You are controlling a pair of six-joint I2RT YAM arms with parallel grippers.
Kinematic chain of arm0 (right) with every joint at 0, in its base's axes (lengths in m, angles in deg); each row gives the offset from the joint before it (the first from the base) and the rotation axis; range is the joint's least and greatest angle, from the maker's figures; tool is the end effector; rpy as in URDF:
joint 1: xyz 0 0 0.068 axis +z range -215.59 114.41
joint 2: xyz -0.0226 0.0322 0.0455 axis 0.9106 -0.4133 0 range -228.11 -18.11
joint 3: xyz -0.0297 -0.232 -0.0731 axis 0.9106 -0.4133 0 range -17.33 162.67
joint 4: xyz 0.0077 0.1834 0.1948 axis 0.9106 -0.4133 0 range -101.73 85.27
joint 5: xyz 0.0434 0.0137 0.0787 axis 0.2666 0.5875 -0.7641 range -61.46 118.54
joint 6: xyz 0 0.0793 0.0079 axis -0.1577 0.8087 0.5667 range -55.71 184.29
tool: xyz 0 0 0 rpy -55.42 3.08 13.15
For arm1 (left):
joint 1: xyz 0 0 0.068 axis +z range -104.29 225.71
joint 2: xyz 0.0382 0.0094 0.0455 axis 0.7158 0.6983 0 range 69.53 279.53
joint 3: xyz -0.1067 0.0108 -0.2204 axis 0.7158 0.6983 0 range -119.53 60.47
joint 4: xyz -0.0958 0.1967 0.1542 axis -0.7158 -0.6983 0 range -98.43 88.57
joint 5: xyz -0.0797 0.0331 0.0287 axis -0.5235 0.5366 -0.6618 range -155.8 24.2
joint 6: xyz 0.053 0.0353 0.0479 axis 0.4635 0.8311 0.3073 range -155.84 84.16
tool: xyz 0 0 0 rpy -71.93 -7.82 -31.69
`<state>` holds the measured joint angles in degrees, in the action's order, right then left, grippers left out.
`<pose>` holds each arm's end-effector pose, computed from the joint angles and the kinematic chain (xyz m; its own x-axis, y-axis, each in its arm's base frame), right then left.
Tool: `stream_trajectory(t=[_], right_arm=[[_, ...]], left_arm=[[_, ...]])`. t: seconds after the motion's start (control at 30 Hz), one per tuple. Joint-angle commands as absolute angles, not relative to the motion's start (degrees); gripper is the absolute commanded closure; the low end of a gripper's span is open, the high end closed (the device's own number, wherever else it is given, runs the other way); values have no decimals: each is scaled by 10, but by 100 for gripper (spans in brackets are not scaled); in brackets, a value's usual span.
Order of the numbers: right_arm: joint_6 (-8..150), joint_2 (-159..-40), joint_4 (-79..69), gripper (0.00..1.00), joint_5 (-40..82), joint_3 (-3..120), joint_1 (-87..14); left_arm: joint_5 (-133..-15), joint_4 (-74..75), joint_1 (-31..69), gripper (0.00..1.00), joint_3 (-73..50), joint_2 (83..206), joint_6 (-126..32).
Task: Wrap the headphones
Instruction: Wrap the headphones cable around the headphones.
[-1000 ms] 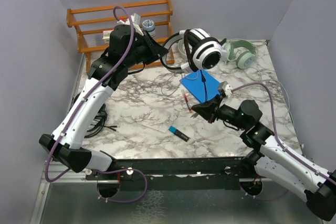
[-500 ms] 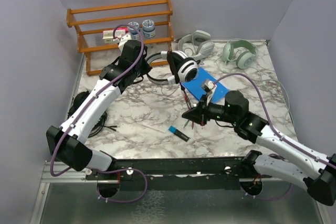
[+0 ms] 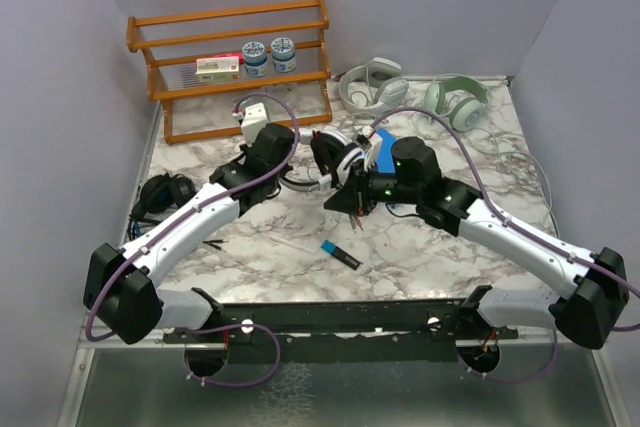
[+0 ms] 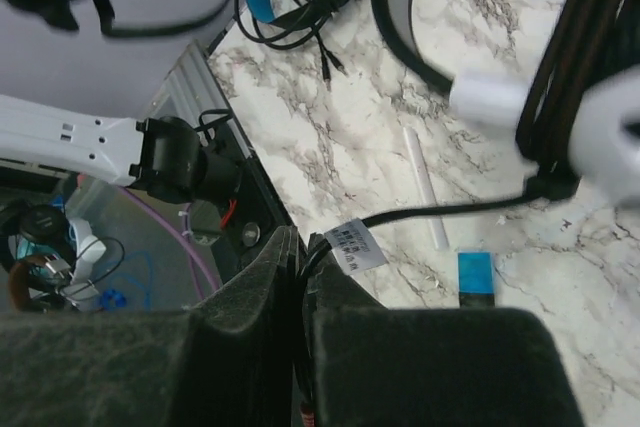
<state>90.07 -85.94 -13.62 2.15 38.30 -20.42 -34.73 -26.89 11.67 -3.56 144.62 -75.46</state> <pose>0.2013 0.2457 0.2880 -0.6318 -0.0831 -0.7706 -0.7251 0.4148 0.5497 0.2887 -0.1524 0.2724 -0.4664 -0.3441 -0.8149 -0.2099 0.9380 -0.2759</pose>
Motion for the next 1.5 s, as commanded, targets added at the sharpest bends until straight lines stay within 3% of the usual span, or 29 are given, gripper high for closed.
stream_trajectory(t=[0.0,0.13,0.43,0.53,0.63,0.8,0.9,1.03,1.37,1.47], right_arm=[[950,-903,-95,90,0,433,-197],[965,-937,-103,88,36,450,-196],[959,-1027,-102,81,46,471,-198],[942,-1055,-126,79,67,492,-197],[928,-1075,-134,67,82,502,-198],[907,-1091,-134,69,124,504,-200],[891,-1110,-162,54,145,521,-201],[882,-1112,-165,45,157,522,-202],[861,-1096,-165,44,141,519,-202],[847,-1085,-159,36,113,522,-203]], left_arm=[[-264,-165,75,100,12,1412,-776],[-268,-151,56,100,49,1390,-755],[-402,-47,43,100,164,1321,-773],[-407,-65,42,100,167,1326,-781],[-415,-81,42,100,163,1331,-788],[-438,-106,42,100,151,1346,-788],[-447,-115,42,100,146,1350,-793],[-458,-132,42,100,130,1357,-794],[-494,-183,46,100,86,1375,-836],[-529,-192,52,100,76,1391,-842]])
